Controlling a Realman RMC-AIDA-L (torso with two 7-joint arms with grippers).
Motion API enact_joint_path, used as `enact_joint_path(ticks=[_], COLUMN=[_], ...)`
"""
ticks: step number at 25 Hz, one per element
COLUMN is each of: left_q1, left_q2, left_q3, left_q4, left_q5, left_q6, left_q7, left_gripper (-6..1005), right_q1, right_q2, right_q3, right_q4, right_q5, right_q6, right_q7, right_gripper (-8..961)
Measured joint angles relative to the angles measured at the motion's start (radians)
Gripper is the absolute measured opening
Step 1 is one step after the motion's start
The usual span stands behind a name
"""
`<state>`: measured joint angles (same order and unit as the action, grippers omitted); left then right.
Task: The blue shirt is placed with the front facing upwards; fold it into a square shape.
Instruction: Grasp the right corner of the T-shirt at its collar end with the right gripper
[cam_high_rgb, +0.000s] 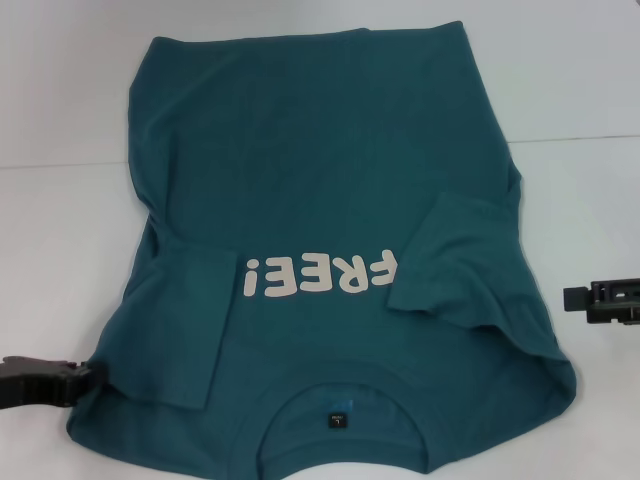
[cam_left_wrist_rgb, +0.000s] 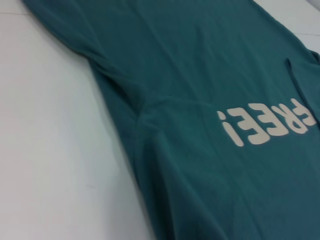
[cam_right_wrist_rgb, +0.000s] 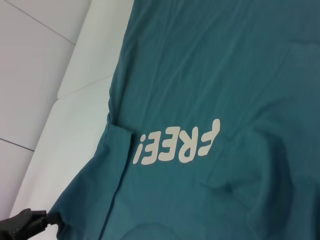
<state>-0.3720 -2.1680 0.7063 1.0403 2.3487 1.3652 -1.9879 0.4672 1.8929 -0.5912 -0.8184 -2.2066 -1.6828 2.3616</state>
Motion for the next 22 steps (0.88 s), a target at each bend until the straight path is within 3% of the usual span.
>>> enact_joint_path(ticks=[5, 8, 12, 22], left_q1=[-0.007, -0.011, -0.018, -0.025], left_q2=[0.001, 0.001, 0.002, 0.002], left_q3=[0.005, 0.010, 0.011, 0.014], left_q4=[0.005, 0.018, 0.020, 0.011], left_q5=[-0.001, -0.003, -0.005, -0.005], left_q6=[0.026, 0.040, 0.047, 0.048], left_q7=[0.000, -0.003, -0.007, -0.002], left_gripper=[24, 24, 24, 25], right_q1=[0.027, 0.073, 0.095, 0.125], right_q2=[-0.040, -0.069, -0.063, -0.002], right_q3=[-0.004, -0.005, -0.005, -0.010], right_q4=[-0.019, -0.039, -0.045, -0.040], right_q5=[-0.056, -0.212, -0.291, -0.373], right_q6=[-0.034, -0.066, -0.075, -0.036], right_q7=[0.075, 0.127, 0.140, 0.153], right_gripper=[737, 740, 739, 737])
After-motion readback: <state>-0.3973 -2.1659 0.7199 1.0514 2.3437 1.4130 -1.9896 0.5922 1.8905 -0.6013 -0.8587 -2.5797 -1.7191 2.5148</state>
